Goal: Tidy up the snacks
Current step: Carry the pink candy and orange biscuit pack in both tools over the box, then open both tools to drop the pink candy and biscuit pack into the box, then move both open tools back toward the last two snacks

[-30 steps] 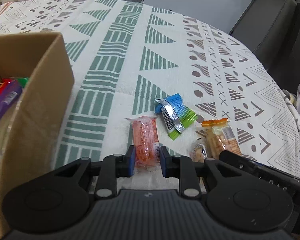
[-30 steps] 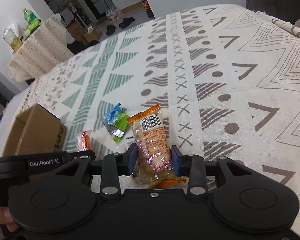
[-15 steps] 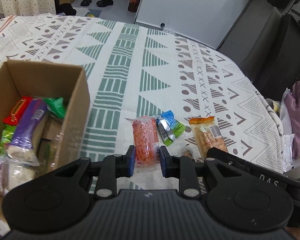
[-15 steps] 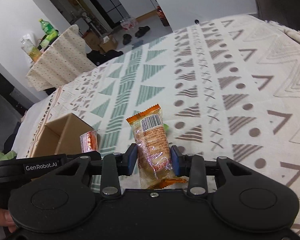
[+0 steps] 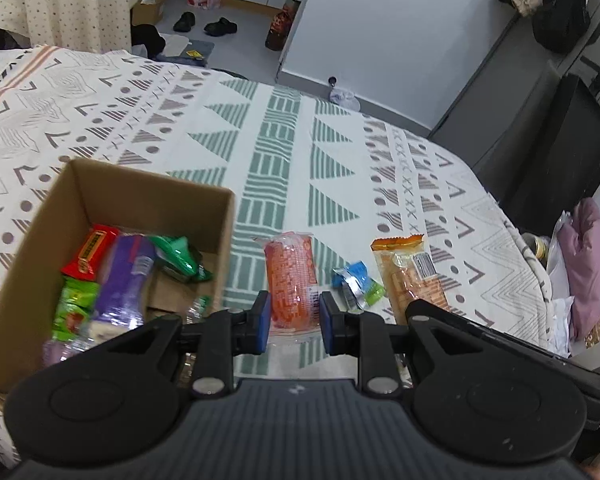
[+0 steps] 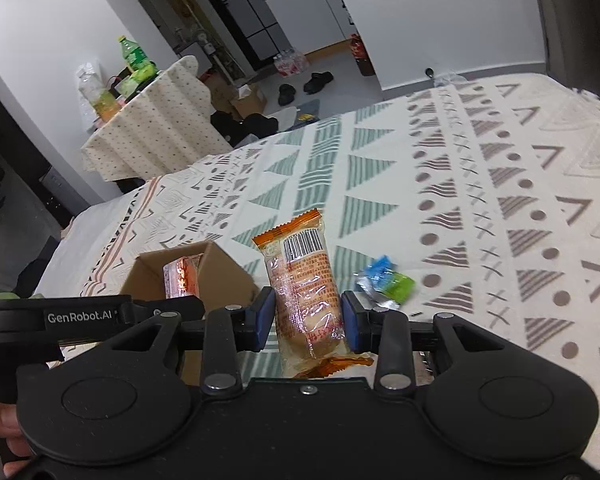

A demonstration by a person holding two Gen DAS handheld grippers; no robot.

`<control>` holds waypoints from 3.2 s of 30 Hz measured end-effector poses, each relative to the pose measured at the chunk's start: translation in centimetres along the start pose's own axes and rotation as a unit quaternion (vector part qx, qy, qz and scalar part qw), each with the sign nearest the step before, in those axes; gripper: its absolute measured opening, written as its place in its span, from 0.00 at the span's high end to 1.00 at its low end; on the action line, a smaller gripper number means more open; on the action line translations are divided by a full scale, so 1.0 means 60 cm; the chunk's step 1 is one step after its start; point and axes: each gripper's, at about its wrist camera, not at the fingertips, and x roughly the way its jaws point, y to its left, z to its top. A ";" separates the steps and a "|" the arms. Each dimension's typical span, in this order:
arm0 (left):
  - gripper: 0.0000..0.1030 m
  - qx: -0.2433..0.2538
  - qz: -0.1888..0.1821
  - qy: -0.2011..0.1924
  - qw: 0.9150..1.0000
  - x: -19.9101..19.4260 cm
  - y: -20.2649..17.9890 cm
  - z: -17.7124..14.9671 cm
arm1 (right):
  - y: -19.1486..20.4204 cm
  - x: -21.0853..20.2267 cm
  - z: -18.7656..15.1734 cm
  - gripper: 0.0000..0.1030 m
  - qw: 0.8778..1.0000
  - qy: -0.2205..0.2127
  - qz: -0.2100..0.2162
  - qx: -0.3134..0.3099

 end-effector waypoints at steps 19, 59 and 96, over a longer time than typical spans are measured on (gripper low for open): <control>0.77 -0.050 0.023 -0.028 0.998 -0.073 0.154 0.035 | 0.129 0.025 0.004 0.66 0.999 -0.005 0.005 -0.034; 0.23 -0.055 0.049 -0.010 0.997 -0.135 0.238 0.027 | 0.223 0.010 -0.042 0.43 0.997 0.032 -0.008 -0.065; 0.14 0.032 -0.003 0.027 0.999 -0.045 -0.002 -0.028 | -0.019 -0.059 -0.062 0.34 0.998 0.024 -0.051 0.007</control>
